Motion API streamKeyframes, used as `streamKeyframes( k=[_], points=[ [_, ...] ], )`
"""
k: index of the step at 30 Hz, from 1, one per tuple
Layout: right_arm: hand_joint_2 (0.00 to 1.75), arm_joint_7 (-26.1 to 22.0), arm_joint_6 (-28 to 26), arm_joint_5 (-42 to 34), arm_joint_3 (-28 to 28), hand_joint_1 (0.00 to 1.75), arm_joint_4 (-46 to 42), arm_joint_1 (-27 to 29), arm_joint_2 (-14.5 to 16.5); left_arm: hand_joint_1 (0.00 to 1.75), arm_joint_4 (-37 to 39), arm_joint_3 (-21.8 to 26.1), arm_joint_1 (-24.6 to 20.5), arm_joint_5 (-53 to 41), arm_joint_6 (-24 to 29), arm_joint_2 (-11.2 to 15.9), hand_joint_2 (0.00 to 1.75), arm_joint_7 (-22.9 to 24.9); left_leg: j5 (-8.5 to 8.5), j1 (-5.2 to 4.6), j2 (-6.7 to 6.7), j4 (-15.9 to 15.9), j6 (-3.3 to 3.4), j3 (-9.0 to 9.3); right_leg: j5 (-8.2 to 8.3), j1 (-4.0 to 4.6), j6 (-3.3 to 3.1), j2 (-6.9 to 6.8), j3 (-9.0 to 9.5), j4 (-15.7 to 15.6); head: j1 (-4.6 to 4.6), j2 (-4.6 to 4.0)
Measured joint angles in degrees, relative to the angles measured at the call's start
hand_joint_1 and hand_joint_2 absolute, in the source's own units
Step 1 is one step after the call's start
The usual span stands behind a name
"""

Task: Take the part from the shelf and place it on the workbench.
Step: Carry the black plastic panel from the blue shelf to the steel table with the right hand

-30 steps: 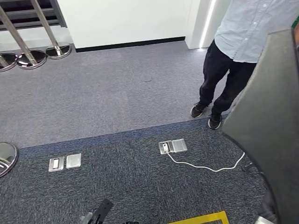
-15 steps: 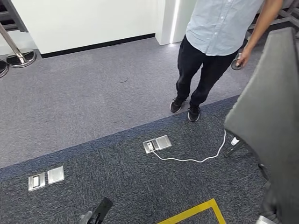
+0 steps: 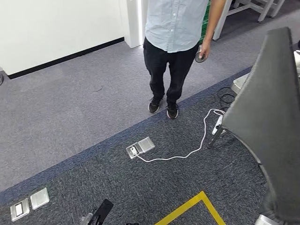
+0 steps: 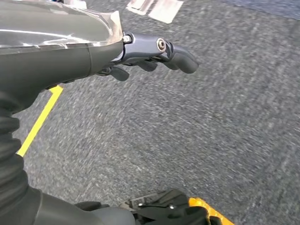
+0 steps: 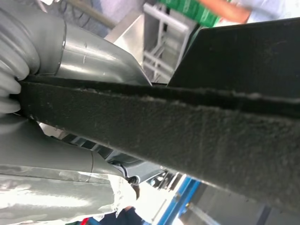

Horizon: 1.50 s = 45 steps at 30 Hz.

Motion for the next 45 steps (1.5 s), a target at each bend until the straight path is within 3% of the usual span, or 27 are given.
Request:
streamKeyframes(
  k=[1, 3, 5, 7, 8, 10, 12, 14, 15, 17, 18, 19, 21, 23, 25, 27, 28, 29, 30, 32, 34, 36, 38, 40, 42, 44, 45],
  points=[
    [1.75, 0.0, 0.0, 0.0, 0.0, 1.75, 0.0, 0.0, 0.0, 0.00, 0.0, 0.0, 0.0, 0.0, -0.1, 0.0, 1.75, 0.0, 2.35, -0.02, -0.33, -2.7, 0.18, 0.74, -0.18, 0.00, 0.05, 0.87, 0.30, 0.0, 0.01, 0.00],
    [1.75, 0.0, 0.0, -0.1, 0.0, 1.75, 0.0, 0.1, 0.0, 0.00, 0.0, 0.0, 0.0, 0.0, -0.2, 0.0, 1.75, 0.0, 6.77, 0.09, -2.32, -10.1, 0.56, 3.50, -0.65, 0.00, 0.34, 2.46, 0.82, 0.2, 0.04, 0.00],
    [1.75, 0.0, 0.0, -0.1, 0.0, 1.75, 0.0, 0.2, 0.0, 0.00, 0.0, 0.0, 0.1, 0.0, -0.3, 0.1, 1.75, 0.0, 7.73, 0.12, -4.10, -14.1, 0.74, 5.26, -0.95, -0.15, 0.83, 3.70, 0.72, 0.5, 0.09, 0.00],
    [1.75, 0.0, 0.0, -0.1, 0.0, 1.75, -0.1, 0.5, 0.0, 0.00, 0.0, 0.0, 0.0, 0.0, -0.3, 0.1, 1.75, 0.0, 7.25, 0.02, -3.87, -14.9, 0.99, 5.66, -1.01, -0.42, 1.48, 4.71, 0.40, 0.4, 0.07, 0.00],
    [1.75, 0.0, 0.0, -0.2, 0.0, 1.75, -0.1, 0.7, 0.0, 0.00, 0.0, 0.0, -0.1, 0.0, -0.3, 0.1, 1.75, 0.0, 7.28, 0.08, -3.43, -15.1, 1.21, 5.79, -1.22, -0.45, 1.82, 4.41, 0.34, 0.6, 0.10, 0.00],
    [1.75, -0.1, 0.0, -0.2, 0.0, 1.75, -0.2, 0.8, -0.1, 0.00, 0.0, 0.1, -0.2, 0.4, -0.3, 0.0, 1.75, -0.1, 7.26, 0.35, -2.31, -15.6, 1.73, 6.24, -2.76, -0.41, 2.56, 1.91, -0.68, 2.9, 0.29, 0.00],
    [1.75, -0.2, 0.0, -0.2, 0.0, 1.75, -0.3, 0.6, -0.1, 0.00, 0.0, 0.3, 0.0, 1.0, -0.5, 0.0, 1.75, -0.2, 6.95, 0.39, -0.93, -15.7, 2.02, 6.69, -5.69, -0.67, 3.27, -1.00, -3.92, 9.2, 0.47, 0.00],
    [1.75, -0.2, 0.0, -0.2, 0.0, 1.75, -0.3, 0.7, -0.1, 0.00, 0.0, 0.6, 0.2, 1.2, -0.6, 0.0, 1.75, -0.2, 6.48, 0.41, 0.56, -15.7, 2.01, 7.11, -7.17, -1.12, 3.82, -1.92, -7.37, 15.2, 0.46, 0.00],
    [1.75, -0.2, 0.0, -0.2, 0.0, 1.75, -0.3, 0.8, -0.1, 0.00, 0.0, 0.7, 0.2, 1.2, -0.6, 0.0, 1.75, -0.2, 6.19, 0.43, 1.25, -15.7, 1.92, 7.42, -6.35, -1.30, 4.01, -2.17, -7.87, 15.6, 0.46, 0.00],
    [1.75, -0.2, 0.0, -0.2, 0.0, 1.75, -0.3, 0.9, -0.1, 0.00, 0.0, 0.7, 0.1, 1.0, -0.7, 0.0, 1.75, -0.2, 5.49, 0.52, 2.47, -15.7, 1.50, 8.35, -2.02, -1.47, 4.15, -3.34, -5.62, 9.8, 0.48, 0.00],
    [1.75, -0.2, 0.0, -0.3, 0.0, 1.75, -0.2, 0.8, -0.1, 0.00, 0.0, 0.7, 0.1, 1.0, -0.7, 0.0, 1.75, -0.2, 5.13, 0.46, 3.04, -15.7, 1.21, 8.84, -0.25, -1.22, 4.11, -4.73, -3.95, 6.2, 0.50, 0.00],
    [1.75, -0.2, 0.0, -0.3, 0.1, 1.75, -0.2, 0.7, -0.1, 0.00, 0.0, 0.7, 0.1, 1.0, -0.7, 0.0, 1.75, -0.2, 4.82, 0.35, 3.51, -15.8, 0.89, 9.22, 0.76, -0.91, 3.83, -5.95, -2.66, 3.3, 0.52, 0.00],
    [1.75, -0.1, 0.0, -0.4, 0.1, 1.75, -0.2, 0.6, -0.2, 0.00, 0.0, 0.7, 0.0, 1.0, -0.7, 0.0, 1.75, -0.2, 4.42, 0.03, 4.59, -16.0, 0.30, 9.67, 0.52, -0.24, 3.10, -7.12, -2.04, 1.5, 0.48, 0.00],
    [1.75, -0.1, 0.0, -0.4, 0.2, 1.75, -0.2, 0.6, -0.2, 0.00, 0.0, 0.7, -0.1, 1.0, -0.7, 0.0, 1.75, -0.1, 4.03, 0.05, 5.52, -16.3, -0.31, 10.14, 0.45, -0.27, 2.26, -5.89, -2.15, 1.2, 0.42, 0.00],
    [1.75, -0.1, 0.0, -0.4, 0.2, 1.75, -0.3, 0.7, -0.2, 0.00, 0.0, 0.7, -0.3, 1.0, -0.7, 0.0, 1.75, -0.1, 2.50, 0.27, 3.76, -14.4, -0.63, 9.62, 0.54, -0.55, 1.40, -4.56, -1.87, 0.7, 0.37, 0.00],
    [1.75, -0.1, 0.0, -0.4, 0.3, 1.75, -0.3, 0.6, -0.2, 0.00, 0.0, 0.7, -0.1, 1.0, -0.6, 0.0, 1.75, -0.1, -0.83, 0.35, 1.02, -7.7, -0.64, 6.34, 0.47, -0.63, 0.68, -3.18, -1.60, 0.6, 0.23, 0.00],
    [1.75, -0.1, 0.0, -0.4, 0.4, 1.75, -0.3, 0.5, -0.2, 0.00, 0.0, 0.7, 0.0, 1.0, -0.6, 0.0, 1.75, -0.1, -2.34, 0.29, 0.44, -3.5, -0.63, 4.09, 0.37, -0.57, 0.46, -2.37, -1.50, 0.6, 0.18, 0.00],
    [1.75, 0.0, 0.0, -0.4, 0.4, 1.75, -0.3, 0.5, -0.2, 0.00, 0.0, 0.7, 0.1, 1.0, -0.6, 0.0, 1.75, -0.1, -2.99, 0.22, 0.20, -0.5, -0.60, 2.22, 0.28, -0.50, 0.32, -1.50, -1.35, 0.6, 0.16, 0.00],
    [1.75, 0.0, 0.0, -0.3, 0.4, 1.75, -0.3, 0.6, -0.2, 0.00, 0.0, 0.7, 0.2, 1.0, -0.6, 0.0, 1.75, 0.0, -2.42, 0.15, 0.08, 0.6, -0.51, 1.20, 0.17, -0.44, 0.28, -0.58, -1.14, 0.6, 0.16, 0.00],
    [1.75, 0.0, 0.0, -0.3, 0.4, 1.75, -0.2, 0.6, -0.2, 0.00, 0.0, 0.7, 0.2, 1.0, -0.6, 0.0, 1.75, 0.0, 1.97, 0.09, -0.50, -4.0, -0.08, 2.14, -0.14, -0.40, 0.36, 1.25, -0.55, 0.6, 0.16, 0.00],
    [1.75, 0.0, 0.0, -0.4, 0.4, 1.75, -0.2, 0.5, -0.2, 0.00, 0.0, 0.8, 0.2, 1.0, -0.6, 0.0, 1.75, 0.0, 6.04, 0.25, -3.00, -11.1, 0.38, 4.59, -0.53, -0.41, 0.70, 2.86, -0.22, 0.8, 0.22, 0.00],
    [1.75, 0.0, 0.0, -0.4, 0.4, 1.75, -0.1, 0.6, -0.2, 0.00, 0.0, 0.8, 0.2, 1.0, -0.7, 0.1, 1.75, 0.0, 6.79, 0.25, -4.92, -14.3, 0.61, 5.73, -0.66, -0.63, 1.31, 4.12, -0.51, 1.0, 0.22, 0.00],
    [1.75, 0.0, 0.0, -0.4, 0.4, 1.75, -0.1, 0.8, -0.2, 0.00, 0.0, 0.8, 0.1, 1.0, -0.7, 0.1, 1.75, 0.0, 6.67, 0.16, -4.37, -14.9, 0.92, 6.04, -0.69, -0.92, 2.08, 4.89, -0.74, 0.9, 0.18, 0.00],
    [1.75, 0.0, 0.0, -0.3, 0.4, 1.75, -0.2, 0.8, -0.2, 0.00, 0.0, 0.8, -0.1, 1.0, -0.6, 0.0, 1.75, 0.0, 6.74, 0.37, -3.20, -15.5, 1.45, 6.57, -1.67, -0.82, 2.91, 2.48, -1.22, 2.2, 0.37, 0.00],
    [1.75, 0.0, 0.0, -0.3, 0.4, 1.75, -0.2, 0.6, -0.2, 0.00, 0.0, 0.8, 0.0, 1.0, -0.7, 0.0, 1.75, 0.0, 6.55, 0.51, -1.67, -15.8, 1.88, 7.15, -4.45, -0.85, 3.68, -1.01, -3.80, 7.6, 0.57, 0.00],
    [1.75, 0.0, 0.0, -0.4, 0.5, 1.75, -0.1, 0.5, -0.2, 0.00, 0.0, 0.9, 0.2, 0.9, -0.6, 0.0, 1.75, 0.0, 6.16, 0.53, -0.05, -15.8, 2.02, 7.52, -6.87, -1.27, 4.23, -2.06, -7.63, 14.6, 0.60, 0.00],
    [1.75, 0.0, 0.0, -0.4, 0.5, 1.75, -0.1, 0.6, -0.3, 0.00, 0.0, 0.9, 0.2, 0.9, -0.6, 0.0, 1.75, 0.1, 5.93, 0.54, 0.70, -15.8, 1.93, 7.73, -6.70, -1.45, 4.44, -2.23, -8.65, 16.1, 0.60, 0.00]
  ],
)
